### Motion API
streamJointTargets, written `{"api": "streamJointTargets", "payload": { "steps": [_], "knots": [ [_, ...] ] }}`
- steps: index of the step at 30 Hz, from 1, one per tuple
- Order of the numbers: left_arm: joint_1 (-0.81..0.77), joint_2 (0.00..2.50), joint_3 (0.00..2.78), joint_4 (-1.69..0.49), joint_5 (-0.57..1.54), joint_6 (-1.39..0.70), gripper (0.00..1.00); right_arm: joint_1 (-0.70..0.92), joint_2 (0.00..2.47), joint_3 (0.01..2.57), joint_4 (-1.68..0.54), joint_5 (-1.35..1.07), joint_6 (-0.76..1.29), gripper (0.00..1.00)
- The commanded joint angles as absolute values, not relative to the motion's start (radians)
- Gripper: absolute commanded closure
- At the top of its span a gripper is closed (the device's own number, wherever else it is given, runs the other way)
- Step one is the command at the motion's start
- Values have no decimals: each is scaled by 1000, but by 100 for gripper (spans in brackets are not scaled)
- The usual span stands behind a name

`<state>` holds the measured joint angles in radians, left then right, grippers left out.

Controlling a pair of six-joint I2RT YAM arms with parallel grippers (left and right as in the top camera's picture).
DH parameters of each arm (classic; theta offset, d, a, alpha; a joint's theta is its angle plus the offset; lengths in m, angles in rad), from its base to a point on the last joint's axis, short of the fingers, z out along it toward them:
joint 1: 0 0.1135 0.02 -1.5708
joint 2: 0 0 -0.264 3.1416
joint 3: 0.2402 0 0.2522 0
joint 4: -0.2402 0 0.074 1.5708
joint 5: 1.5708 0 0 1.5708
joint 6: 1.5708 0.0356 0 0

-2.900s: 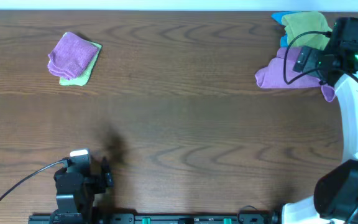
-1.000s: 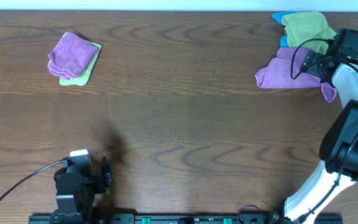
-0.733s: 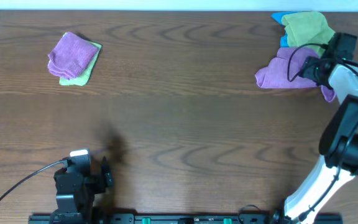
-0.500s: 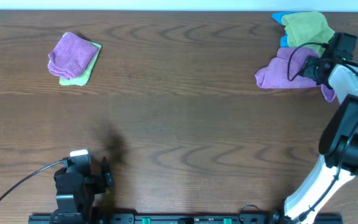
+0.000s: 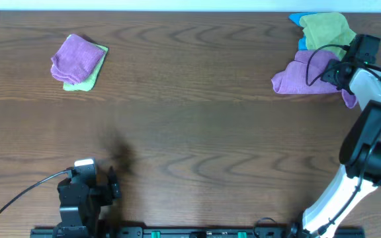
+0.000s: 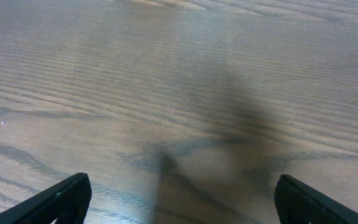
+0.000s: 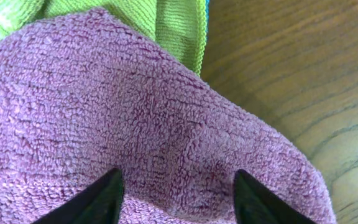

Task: Fold the cloth
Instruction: 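Lower the right gripper onto the purple cloth and pinch it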

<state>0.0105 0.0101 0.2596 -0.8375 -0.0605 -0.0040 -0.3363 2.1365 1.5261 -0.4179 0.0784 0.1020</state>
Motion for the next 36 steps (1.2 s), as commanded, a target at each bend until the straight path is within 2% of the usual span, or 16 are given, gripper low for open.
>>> {"api": "streamJointTargets", "payload": {
  "steps": [1, 8, 15, 17, 20, 21, 28, 36],
  "knots": [
    [12, 4, 218, -879, -70, -25, 5, -347, 2155, 1540, -416, 78, 104, 47],
    [12, 4, 218, -879, -70, -25, 5, -347, 2165, 1540, -412, 78, 104, 60],
    [12, 4, 218, -879, -70, -25, 5, -347, 2177, 1540, -410, 78, 104, 69],
    [12, 4, 218, -879, -70, -25, 5, -347, 2180, 1540, -412, 78, 104, 76],
    [12, 4, 218, -879, -70, -25, 5, -347, 2179, 1540, -411, 78, 104, 95],
    [12, 4, 218, -879, -70, -25, 5, -347, 2178, 1540, -411, 79, 100, 99],
    [12, 4, 218, -879, -70, -25, 5, -344, 2144, 1541, -439, 78, 46, 99],
    [12, 4, 218, -879, -70, -25, 5, -340, 1975, 1542, -488, 78, 28, 99]
  ]
}}
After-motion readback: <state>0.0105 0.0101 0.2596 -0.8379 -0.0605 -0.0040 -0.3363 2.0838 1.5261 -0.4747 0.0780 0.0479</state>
